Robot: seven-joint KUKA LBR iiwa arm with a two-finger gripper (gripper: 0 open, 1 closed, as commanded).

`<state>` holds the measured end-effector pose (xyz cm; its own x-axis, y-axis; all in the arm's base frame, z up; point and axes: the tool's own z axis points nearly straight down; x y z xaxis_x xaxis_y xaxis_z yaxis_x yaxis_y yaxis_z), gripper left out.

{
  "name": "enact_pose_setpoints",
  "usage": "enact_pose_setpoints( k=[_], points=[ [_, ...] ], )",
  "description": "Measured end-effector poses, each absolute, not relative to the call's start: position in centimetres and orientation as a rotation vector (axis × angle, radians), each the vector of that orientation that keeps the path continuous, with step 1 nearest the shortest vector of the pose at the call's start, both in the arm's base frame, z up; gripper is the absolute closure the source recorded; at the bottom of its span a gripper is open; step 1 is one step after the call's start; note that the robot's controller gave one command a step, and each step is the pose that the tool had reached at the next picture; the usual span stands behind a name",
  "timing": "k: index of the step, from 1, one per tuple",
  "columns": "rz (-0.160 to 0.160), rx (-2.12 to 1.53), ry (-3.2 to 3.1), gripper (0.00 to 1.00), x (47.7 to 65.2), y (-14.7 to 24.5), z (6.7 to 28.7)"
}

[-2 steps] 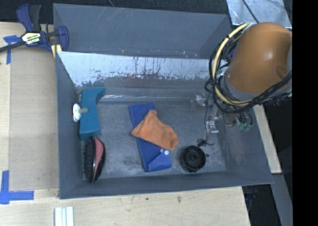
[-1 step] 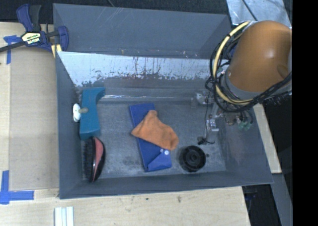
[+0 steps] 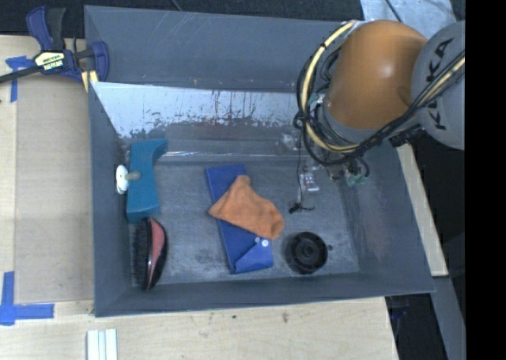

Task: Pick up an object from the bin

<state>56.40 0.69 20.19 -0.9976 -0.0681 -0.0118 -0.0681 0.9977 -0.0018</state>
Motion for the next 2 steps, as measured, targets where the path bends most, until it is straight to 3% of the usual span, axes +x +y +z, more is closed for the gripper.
enact_pose_setpoints(
  k=[1,2],
  points=[
    [0.001,-0.135,3.134,0.00,56.2,6.2,14.4],
    [0.000,-0.225,3.134,1.00,55.7,4.6,12.8]
  ],
)
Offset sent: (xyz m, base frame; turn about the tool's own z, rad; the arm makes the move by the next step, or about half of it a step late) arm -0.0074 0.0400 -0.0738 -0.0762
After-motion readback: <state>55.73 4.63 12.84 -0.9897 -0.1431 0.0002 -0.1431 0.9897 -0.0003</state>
